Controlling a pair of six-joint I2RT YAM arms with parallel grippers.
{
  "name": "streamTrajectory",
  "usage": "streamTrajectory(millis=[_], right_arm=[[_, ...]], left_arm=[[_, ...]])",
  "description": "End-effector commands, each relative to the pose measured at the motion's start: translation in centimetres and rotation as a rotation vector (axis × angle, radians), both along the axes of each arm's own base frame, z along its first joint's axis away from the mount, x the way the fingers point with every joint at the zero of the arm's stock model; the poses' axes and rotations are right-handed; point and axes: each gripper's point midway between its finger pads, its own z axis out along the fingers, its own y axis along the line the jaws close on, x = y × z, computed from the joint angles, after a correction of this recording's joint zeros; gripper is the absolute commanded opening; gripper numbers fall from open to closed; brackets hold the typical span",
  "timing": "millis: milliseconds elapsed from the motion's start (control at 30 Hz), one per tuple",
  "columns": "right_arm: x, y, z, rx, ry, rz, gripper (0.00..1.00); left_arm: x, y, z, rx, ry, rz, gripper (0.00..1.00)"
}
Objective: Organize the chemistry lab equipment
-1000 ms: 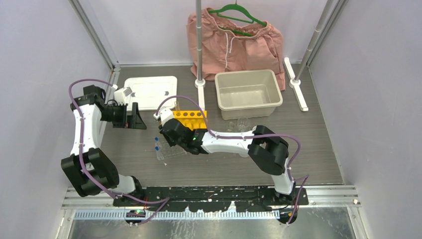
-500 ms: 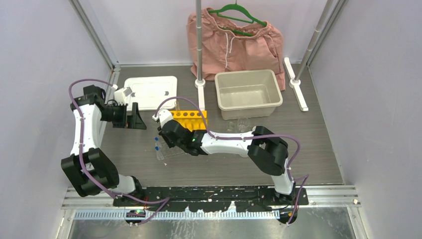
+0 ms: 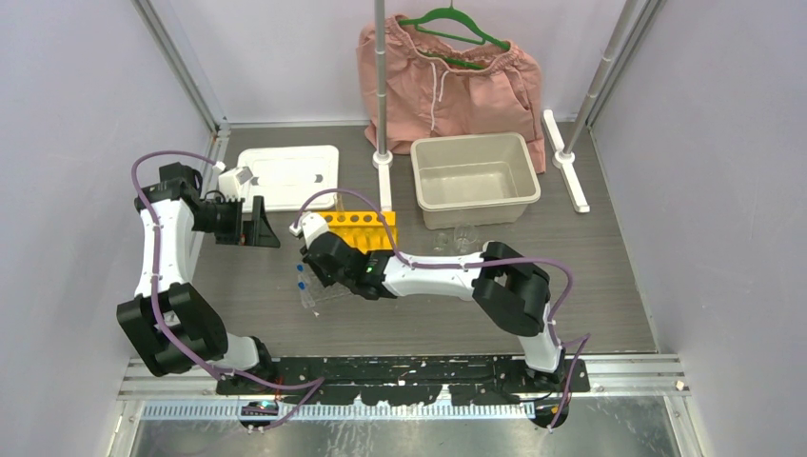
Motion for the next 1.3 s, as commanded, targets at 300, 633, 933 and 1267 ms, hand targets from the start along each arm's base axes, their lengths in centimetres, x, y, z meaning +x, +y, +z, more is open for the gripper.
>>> streamTrajectory(millis=[300,633,933,1267], right_arm=[[0.3,0.6,-0.6,-0.006,-0.03,0.007,0.22],[1.2,-2.2,5.3,0.022,-0.058,-0.119,0.96],[1.5,-12.8,5.6,-0.043,0.095,-0.467,1.0],[1.4,-23.3,-0.7,-0.08,0.295,-0.817,0.8]], left_arm=[[0.7,0.7,0.8,0.023,-0.05,-0.004,0.94],[0.5,0.7,1.3,0.036,-0.063,-0.011,0.94],[0.5,0.6,2.1,0.038,-0.08,-0.012,0.94],[0.6,0.6,2.7,0.034,-0.09,-0.006,0.94]])
